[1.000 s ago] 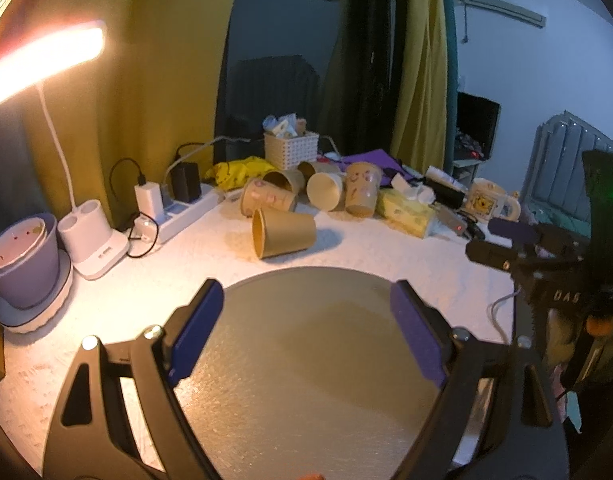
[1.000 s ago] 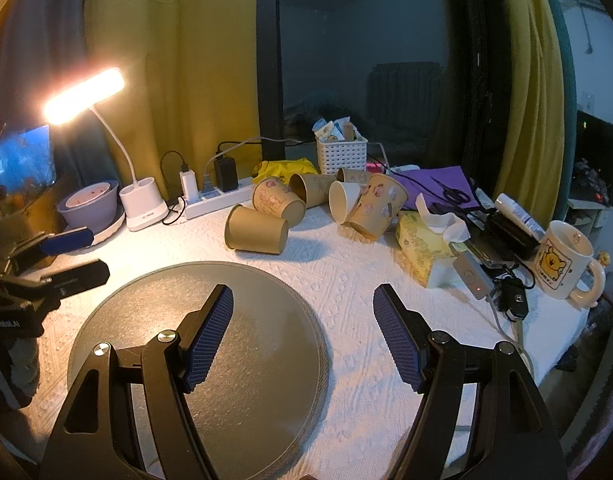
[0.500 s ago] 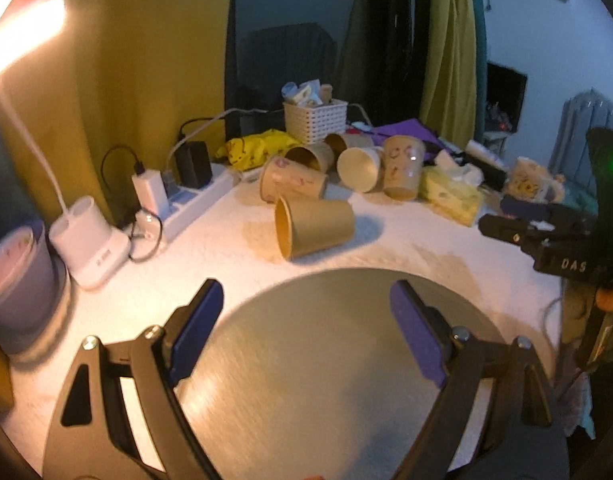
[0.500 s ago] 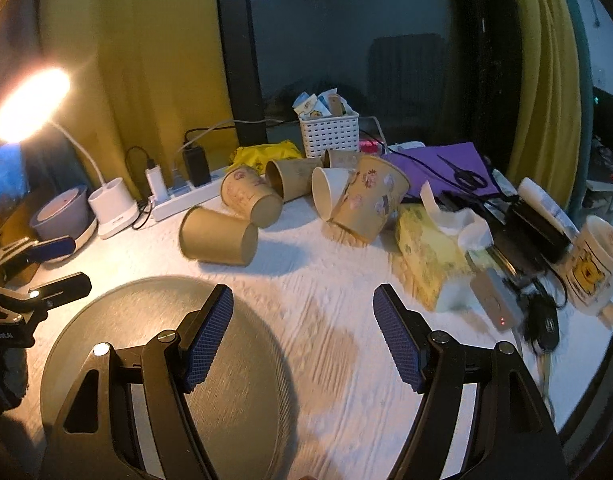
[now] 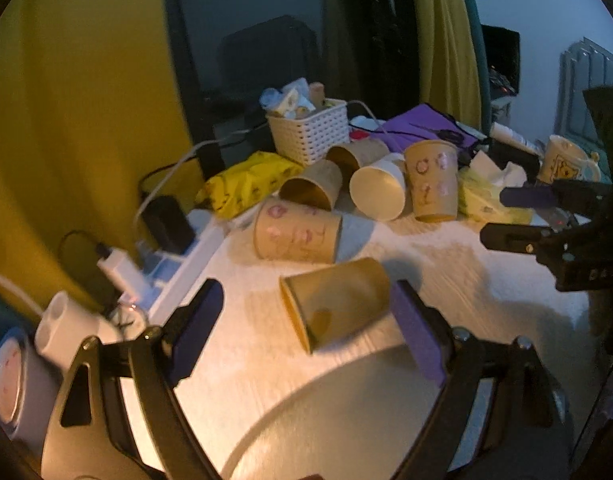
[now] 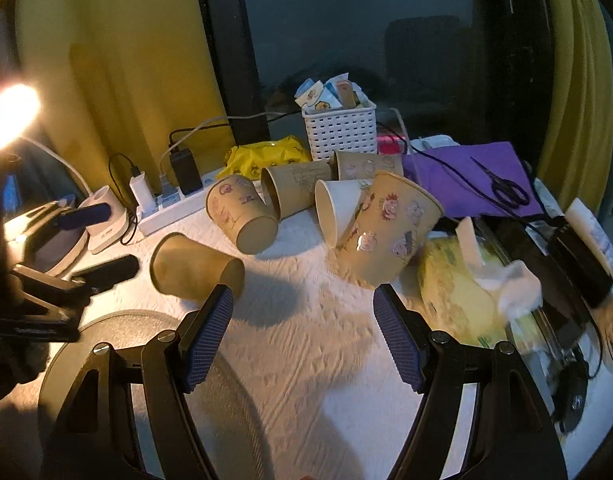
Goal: Flip cup upright
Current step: 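Reach the left gripper to the tan paper cup lying on its side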
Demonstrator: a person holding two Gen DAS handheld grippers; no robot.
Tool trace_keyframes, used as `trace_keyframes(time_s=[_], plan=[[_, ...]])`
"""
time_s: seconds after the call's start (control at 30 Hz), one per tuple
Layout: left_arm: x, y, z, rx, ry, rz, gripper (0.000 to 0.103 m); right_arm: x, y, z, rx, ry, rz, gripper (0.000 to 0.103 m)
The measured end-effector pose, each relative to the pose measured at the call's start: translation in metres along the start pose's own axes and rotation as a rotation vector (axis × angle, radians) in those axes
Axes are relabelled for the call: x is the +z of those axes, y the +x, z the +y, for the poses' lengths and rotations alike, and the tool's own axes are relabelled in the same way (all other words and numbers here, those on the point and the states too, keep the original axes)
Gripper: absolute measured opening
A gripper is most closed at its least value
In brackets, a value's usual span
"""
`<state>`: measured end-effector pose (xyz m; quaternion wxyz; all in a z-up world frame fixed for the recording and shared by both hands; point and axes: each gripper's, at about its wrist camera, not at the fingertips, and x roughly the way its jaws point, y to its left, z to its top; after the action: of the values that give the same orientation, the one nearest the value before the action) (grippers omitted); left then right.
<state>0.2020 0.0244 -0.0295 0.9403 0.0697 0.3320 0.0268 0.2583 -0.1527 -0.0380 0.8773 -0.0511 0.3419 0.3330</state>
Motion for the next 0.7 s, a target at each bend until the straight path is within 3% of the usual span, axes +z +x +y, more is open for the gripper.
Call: trace_keyframes(time_s=[0.23, 0.37, 0.5, 0.7], plan=[[0.015, 0.049, 0.0, -0.083, 0.087, 0.0, 0.086, 0.008, 0.018, -0.007, 0.016, 0.019, 0.004, 0.076], [0.016, 0.083, 0.01, -0.251, 0.051, 0.109, 0.087, 0.009, 0.025, -0.009, 0.02, 0.024, 0.014, 0.076], [0.012, 0.089, 0.017, -0.376, 0.022, 0.161, 0.087, 0.007, 0.029, -0.01, 0.029, 0.026, 0.026, 0.076], [0.003, 0.086, 0.016, -0.42, 0.044, 0.219, 0.086, 0.006, 0.027, -0.003, 0.044, 0.011, 0.024, 0.076]])
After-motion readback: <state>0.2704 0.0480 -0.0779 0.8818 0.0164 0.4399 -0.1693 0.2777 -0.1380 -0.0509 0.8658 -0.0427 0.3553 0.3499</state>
